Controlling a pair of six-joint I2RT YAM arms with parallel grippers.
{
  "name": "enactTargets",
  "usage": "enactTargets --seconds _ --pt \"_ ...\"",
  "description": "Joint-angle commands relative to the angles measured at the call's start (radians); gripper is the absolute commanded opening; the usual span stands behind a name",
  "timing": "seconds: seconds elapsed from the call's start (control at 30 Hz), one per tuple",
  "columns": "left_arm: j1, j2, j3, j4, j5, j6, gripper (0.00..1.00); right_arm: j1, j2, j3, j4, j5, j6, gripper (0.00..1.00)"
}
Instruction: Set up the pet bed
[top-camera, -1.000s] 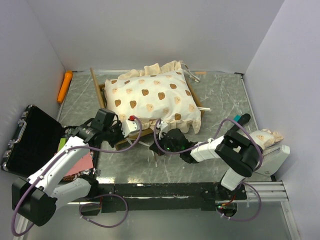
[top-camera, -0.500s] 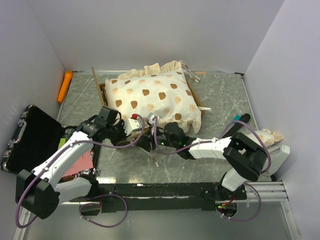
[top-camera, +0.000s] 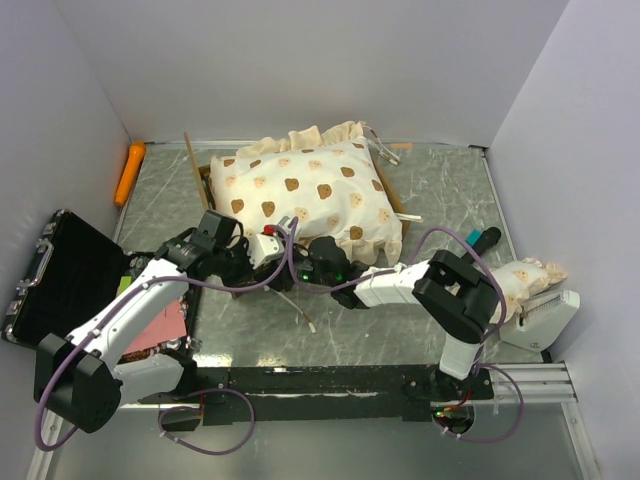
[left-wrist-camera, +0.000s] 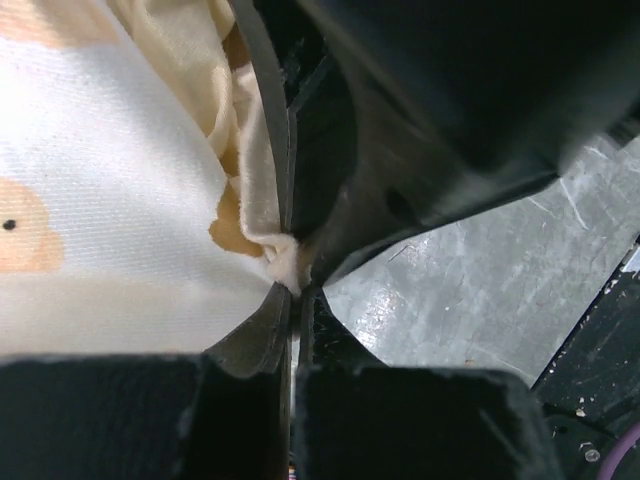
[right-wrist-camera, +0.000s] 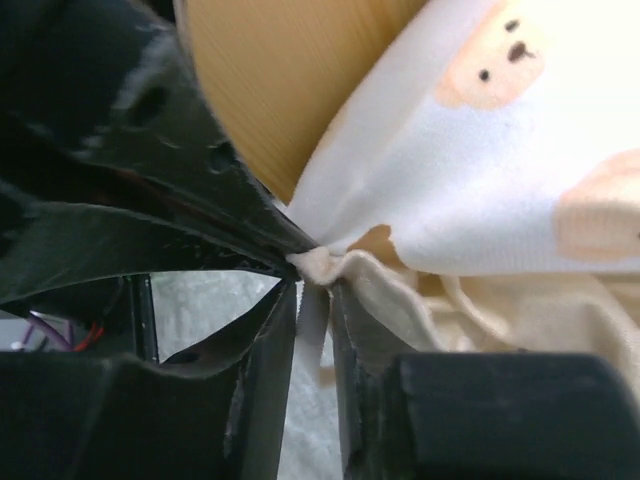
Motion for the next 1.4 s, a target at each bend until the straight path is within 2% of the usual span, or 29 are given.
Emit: enactTargets --seconds 0.0,0.07,0.17,0.33,0.4,0.5,0.6,0.73,0.93,1.03,1.1,1.2,1.37 --pt "-0.001 0.016 0.016 0.073 0.040 -0.006 0.01 -0.025 0.028 0.030 0.006 0.006 0.052 0.27" --pt "-0.001 0.019 0.021 0.075 0.040 -0.006 0.01 -0.035 0.042 0.025 0.021 0.006 0.071 0.21" --pt "-0.002 0.027 0.025 0.082 0.031 -0.003 0.01 -0.055 0.061 0.007 0.068 -0.004 0.121 0.00" --pt "-0.002 0.059 0.013 0.136 -0.057 -0.006 0.02 -0.089 0.080 0.008 0.134 -0.030 0.204 0.00" --pt "-0.002 0.068 0.011 0.157 -0.078 -0.011 0.15 -0.092 0.093 0.038 0.114 -0.031 0.218 0.00" --pt "-0.002 0.053 0.015 0.157 -0.068 -0.012 0.44 -0.100 0.108 0.050 0.123 -0.030 0.247 0.00" --pt "-0.001 0.003 0.019 0.148 -0.052 -0.006 0.55 -0.114 0.120 0.050 0.159 -0.057 0.293 0.00" --pt "-0.007 -0.057 0.031 0.111 -0.026 -0.005 0.54 -0.118 0.122 0.062 0.179 -0.079 0.321 0.00" --pt "-0.082 -0.070 0.015 0.047 -0.026 -0.031 0.33 -0.118 0.117 0.074 0.200 -0.106 0.359 0.00" --pt "-0.134 -0.045 -0.018 0.084 -0.095 -0.054 0.33 -0.117 0.114 0.071 0.200 -0.105 0.359 0.00" --pt "-0.136 -0.019 -0.024 0.126 -0.159 -0.071 0.36 -0.118 0.116 0.070 0.203 -0.109 0.361 0.00" --pt "-0.134 0.007 -0.027 0.194 -0.290 -0.081 0.35 -0.118 0.119 0.068 0.209 -0.109 0.367 0.00" --pt "-0.136 0.016 -0.067 0.257 -0.319 -0.066 0.34 -0.118 0.122 0.065 0.219 -0.112 0.373 0.00"
